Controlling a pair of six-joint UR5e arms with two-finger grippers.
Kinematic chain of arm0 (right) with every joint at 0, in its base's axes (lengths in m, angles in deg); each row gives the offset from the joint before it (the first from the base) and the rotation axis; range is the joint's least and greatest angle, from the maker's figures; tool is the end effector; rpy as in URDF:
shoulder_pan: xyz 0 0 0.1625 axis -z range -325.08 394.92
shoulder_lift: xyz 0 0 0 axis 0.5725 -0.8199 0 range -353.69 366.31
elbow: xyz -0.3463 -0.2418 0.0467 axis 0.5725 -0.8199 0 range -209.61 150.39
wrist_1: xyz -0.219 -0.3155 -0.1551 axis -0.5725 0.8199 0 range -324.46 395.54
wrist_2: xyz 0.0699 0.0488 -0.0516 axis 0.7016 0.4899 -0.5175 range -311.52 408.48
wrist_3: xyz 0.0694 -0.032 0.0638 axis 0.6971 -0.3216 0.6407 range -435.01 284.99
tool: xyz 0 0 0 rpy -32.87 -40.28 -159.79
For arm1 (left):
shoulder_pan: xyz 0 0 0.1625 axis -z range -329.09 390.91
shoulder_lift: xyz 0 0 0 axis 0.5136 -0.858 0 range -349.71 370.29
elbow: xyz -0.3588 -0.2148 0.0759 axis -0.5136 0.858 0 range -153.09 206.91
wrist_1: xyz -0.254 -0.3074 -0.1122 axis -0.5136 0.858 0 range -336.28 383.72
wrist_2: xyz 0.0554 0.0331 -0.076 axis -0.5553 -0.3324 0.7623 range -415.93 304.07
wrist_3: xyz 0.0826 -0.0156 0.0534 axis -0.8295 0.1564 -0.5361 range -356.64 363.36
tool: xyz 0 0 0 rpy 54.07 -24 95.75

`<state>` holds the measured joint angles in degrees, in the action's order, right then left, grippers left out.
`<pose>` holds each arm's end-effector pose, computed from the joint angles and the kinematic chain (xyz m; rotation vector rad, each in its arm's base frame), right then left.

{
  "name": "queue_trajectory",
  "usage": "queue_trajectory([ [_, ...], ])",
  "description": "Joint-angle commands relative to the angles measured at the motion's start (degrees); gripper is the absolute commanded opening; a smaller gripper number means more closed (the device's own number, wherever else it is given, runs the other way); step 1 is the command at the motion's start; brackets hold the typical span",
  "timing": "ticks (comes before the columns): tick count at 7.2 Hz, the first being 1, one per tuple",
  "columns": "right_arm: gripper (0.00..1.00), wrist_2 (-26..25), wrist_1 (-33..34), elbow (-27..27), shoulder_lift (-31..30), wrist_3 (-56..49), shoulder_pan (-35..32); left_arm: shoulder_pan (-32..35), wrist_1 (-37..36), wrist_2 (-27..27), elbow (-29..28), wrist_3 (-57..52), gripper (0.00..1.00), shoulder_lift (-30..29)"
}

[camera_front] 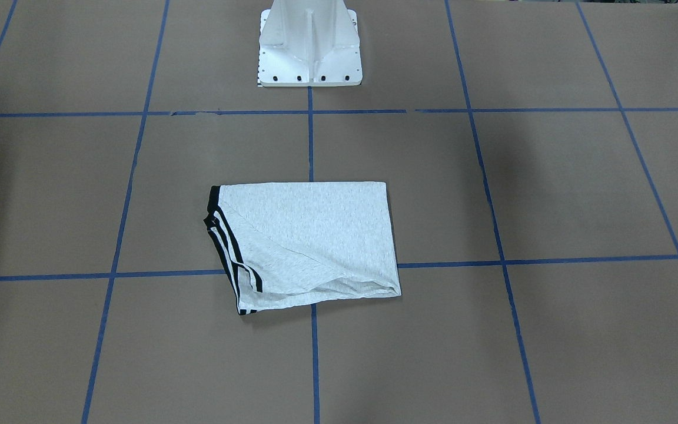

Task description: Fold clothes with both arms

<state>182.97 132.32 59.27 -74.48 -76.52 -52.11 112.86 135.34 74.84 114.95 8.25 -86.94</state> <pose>0.0346 -0.5601 0.5956 0.0117 -0.7767 -0.0831 0.0117 -0.5710 0.5703 0.3683 0.7450 0.2189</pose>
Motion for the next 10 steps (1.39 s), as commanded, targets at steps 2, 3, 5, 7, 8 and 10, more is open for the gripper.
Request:
queue_trajectory([
  [2, 1.0, 0.69, -0.28, 1.29, -1.56, 0.2, 0.02, -0.04, 0.17, 0.02, 0.72, 0.21, 0.99, 0.2],
  [3, 1.0, 1.3, 0.15, 2.42, -1.65, 0.19, 0.02, 0.05, 0.09, -0.07, 0.64, 0.38, 0.99, 0.55],
  [5, 1.0, 1.4, 0.07, 2.61, -1.56, 0.19, 0.02, 0.05, 0.61, -0.07, 0.55, 0.12, 0.99, 3.78],
  [7, 1.0, 1.04, -0.1, 2.78, -1.65, 0.19, 0.2, 0.57, 0.71, 0.8, 1.08, 0.3, 0.99, 3.19],
  [8, 1.0, 0.7, -0.45, 2.7, -1.65, 0.19, 0.28, 0.66, 0.01, 3.33, 2.12, 0.38, 0.99, 3.19],
  [10, 1.0, 0.61, -0.46, 2.52, -1.74, 0.19, 0.46, 0.75, -9.79, 3.01, 5.46, 0.47, 0.99, 0.92],
])
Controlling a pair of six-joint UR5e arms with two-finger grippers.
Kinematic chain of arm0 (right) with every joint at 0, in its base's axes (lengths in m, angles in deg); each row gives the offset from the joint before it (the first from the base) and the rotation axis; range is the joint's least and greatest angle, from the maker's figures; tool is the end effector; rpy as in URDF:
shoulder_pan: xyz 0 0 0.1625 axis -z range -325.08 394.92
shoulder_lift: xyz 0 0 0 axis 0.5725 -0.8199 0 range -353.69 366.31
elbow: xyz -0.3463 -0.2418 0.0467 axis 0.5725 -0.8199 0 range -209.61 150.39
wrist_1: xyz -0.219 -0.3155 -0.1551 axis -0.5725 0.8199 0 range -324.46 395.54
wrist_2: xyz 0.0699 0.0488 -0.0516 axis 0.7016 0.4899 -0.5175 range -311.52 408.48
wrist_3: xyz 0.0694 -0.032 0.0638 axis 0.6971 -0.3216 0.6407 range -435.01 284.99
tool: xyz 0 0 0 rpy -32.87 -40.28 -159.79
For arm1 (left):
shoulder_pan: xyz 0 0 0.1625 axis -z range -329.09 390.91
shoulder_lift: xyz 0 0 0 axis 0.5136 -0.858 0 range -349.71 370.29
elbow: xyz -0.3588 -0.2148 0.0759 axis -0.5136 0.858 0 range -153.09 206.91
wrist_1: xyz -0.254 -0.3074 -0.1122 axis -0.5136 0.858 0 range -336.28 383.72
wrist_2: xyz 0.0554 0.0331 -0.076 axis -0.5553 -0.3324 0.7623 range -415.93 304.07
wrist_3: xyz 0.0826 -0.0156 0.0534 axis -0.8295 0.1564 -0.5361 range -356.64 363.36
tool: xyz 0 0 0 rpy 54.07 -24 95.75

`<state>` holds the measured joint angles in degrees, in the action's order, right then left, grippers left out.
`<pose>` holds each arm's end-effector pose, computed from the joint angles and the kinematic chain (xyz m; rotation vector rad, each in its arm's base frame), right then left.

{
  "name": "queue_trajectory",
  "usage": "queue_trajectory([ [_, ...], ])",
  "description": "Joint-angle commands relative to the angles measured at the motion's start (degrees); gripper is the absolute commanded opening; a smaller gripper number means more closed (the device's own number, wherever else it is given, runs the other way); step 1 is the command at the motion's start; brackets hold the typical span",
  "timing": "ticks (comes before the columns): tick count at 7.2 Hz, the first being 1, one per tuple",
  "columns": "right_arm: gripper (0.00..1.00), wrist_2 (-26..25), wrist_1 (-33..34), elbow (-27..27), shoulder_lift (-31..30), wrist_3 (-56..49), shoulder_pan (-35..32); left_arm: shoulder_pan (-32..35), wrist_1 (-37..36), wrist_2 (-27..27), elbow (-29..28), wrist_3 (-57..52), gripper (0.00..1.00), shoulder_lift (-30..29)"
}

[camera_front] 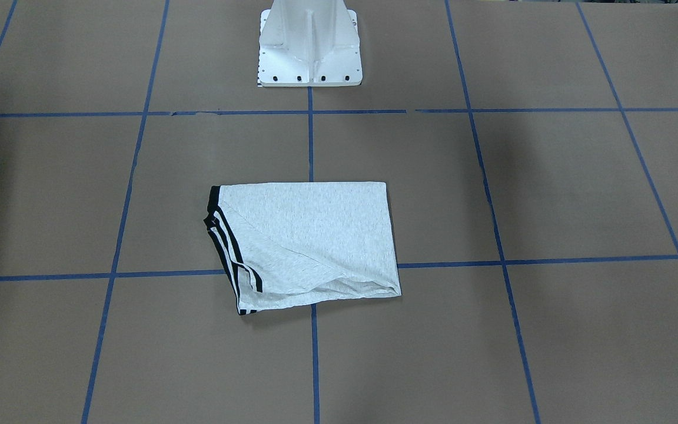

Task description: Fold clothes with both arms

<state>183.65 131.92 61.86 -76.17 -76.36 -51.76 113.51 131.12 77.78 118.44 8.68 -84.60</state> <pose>0.0311 -0.5484 0.5882 0.0295 -0.7890 -0.0952 0.0063 -0.5500 0.5677 0.3100 0.7912 0.1927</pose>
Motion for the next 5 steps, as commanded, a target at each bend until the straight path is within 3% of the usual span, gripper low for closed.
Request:
queue_trajectory([
  [1, 1.0, 0.1, -0.14, 0.02, -0.04, 0.04, 0.11, 0.19, -5.89, 0.24, 2.07, 0.04, 0.99, -1.26],
  [5, 1.0, -0.08, -0.32, 0.19, 0.14, -0.05, 0.64, 0.19, -5.37, 0.5, 2.51, -0.13, 0.99, -1.52],
])
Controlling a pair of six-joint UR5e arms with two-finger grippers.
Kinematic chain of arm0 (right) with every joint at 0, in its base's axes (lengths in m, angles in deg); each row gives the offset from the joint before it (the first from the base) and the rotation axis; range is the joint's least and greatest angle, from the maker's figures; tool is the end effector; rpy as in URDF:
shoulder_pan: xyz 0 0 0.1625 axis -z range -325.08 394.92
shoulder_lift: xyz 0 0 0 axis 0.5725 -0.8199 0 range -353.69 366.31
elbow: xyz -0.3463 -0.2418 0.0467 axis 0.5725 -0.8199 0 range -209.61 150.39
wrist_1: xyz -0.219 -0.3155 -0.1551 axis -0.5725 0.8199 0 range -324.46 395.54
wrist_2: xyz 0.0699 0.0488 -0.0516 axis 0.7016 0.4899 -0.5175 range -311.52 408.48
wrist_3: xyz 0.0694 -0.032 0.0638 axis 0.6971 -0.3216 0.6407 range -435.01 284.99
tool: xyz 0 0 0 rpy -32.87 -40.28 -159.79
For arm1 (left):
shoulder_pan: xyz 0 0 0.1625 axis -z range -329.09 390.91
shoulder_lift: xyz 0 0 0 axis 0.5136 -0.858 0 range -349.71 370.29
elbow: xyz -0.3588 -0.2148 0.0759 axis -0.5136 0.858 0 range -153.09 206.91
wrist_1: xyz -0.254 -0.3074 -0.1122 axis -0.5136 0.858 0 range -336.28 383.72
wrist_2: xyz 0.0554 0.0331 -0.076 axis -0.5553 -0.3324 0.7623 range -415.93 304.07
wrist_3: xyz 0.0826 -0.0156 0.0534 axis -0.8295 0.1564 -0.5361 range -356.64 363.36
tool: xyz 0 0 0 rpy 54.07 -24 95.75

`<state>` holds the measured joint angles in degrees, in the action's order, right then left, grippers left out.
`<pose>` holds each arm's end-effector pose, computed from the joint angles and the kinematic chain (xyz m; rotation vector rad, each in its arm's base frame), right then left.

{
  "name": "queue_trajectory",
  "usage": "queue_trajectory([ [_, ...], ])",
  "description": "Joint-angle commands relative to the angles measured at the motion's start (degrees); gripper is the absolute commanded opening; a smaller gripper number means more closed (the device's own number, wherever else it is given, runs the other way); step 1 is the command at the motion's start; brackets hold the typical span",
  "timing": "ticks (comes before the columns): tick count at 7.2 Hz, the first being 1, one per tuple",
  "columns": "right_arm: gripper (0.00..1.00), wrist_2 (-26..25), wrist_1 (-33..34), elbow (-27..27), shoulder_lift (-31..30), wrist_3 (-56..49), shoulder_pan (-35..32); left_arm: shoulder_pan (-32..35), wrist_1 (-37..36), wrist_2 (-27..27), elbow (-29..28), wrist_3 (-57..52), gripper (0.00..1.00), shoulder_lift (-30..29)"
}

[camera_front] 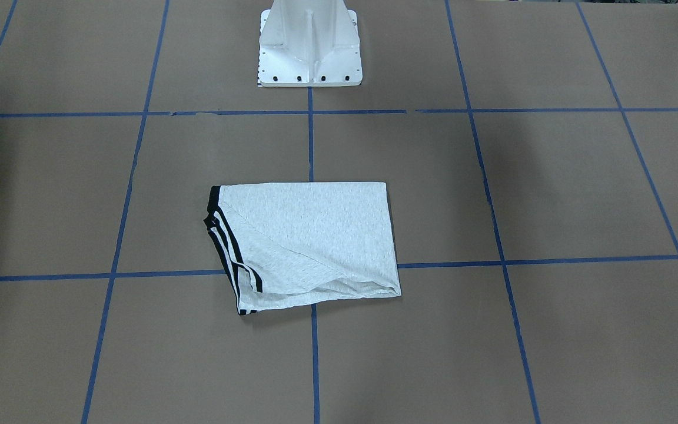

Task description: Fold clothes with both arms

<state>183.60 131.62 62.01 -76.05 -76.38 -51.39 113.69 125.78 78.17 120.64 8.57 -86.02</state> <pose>0.0275 -0.5498 0.5853 0.0366 -0.7884 -0.1055 0.0058 -0.5559 0.5453 0.2824 0.7955 0.1815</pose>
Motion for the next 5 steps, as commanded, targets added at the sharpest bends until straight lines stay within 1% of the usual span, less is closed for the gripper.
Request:
queue_trajectory([
  [1, 1.0, -0.03, -0.02, 0.05, 0.01, -0.03, 0.53, 0.01, -0.02, 0.11, 0.74, -0.02, 0.99, -0.2],
  [3, 1.0, 0.14, -0.02, 0.75, 0.1, -0.03, 0.54, 0.01, -0.11, 0.11, 2.32, 0.07, 0.99, 0.5],
  [5, 1.0, 0.15, -0.02, 1.81, 0.1, 0.14, 0.62, 0.01, -0.11, -0.06, 2.07, 0.07, 0.99, 0.77],
])
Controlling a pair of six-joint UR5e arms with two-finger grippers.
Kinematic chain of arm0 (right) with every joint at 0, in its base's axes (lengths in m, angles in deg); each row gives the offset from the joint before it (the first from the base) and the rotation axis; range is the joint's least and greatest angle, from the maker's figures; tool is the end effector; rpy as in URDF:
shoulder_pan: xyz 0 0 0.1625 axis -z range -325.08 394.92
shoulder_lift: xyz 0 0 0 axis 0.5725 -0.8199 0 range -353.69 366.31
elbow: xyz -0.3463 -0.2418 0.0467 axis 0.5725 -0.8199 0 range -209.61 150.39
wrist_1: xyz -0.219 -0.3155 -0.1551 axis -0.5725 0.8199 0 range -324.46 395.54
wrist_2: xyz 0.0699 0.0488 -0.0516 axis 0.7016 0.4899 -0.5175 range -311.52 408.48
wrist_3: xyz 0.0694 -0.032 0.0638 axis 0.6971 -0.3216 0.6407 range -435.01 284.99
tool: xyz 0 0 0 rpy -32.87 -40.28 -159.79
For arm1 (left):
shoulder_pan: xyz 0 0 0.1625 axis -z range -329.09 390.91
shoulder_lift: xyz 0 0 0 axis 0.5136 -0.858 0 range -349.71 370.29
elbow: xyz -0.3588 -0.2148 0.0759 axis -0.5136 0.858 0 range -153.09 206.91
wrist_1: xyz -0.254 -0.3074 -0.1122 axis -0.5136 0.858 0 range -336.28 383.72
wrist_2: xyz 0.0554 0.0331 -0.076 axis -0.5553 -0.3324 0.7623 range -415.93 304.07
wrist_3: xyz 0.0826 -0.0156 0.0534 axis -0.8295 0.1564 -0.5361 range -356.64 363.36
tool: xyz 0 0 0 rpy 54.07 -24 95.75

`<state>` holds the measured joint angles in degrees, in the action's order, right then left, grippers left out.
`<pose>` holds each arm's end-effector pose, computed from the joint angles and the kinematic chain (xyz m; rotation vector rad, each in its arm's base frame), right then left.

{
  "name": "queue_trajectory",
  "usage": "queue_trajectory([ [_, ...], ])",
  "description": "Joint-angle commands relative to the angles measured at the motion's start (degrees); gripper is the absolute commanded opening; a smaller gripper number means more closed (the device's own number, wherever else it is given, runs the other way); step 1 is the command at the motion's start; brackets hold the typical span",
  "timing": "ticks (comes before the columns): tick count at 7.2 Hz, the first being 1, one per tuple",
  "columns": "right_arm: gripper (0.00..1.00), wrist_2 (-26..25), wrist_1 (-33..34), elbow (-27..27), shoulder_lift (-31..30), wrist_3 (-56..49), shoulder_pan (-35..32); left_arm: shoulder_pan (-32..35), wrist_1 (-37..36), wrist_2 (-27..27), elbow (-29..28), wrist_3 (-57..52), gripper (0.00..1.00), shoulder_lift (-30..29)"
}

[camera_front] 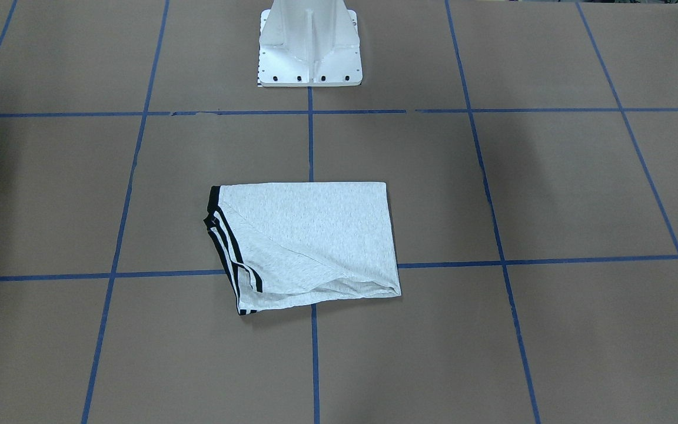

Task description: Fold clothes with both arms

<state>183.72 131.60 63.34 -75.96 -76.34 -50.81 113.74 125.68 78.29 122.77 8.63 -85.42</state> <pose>0.0217 -0.5506 0.5728 0.0560 -0.7912 -0.1244 0.0047 -0.5501 0.5324 0.3057 0.7988 0.1896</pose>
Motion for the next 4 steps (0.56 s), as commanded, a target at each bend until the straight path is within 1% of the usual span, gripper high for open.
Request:
queue_trajectory([
  [1, 1.0, -0.06, 0.0, 1.17, 0.18, 0.1, 0.05, 0.05, -0.1, 0.17, 1.07, 0.01, 0.99, 0.26],
  [2, 1.0, 0.02, 0.09, 1.18, 0.09, 0.02, 0.05, 0.05, -0.36, 0.26, 3.69, 0.01, 0.99, 1.13],
  [4, 1.0, 0.29, 0.09, 1.27, -0.17, 0.02, 0.05, 0.05, -0.36, 0.17, 4.07, 0.01, 0.99, 1.14],
])
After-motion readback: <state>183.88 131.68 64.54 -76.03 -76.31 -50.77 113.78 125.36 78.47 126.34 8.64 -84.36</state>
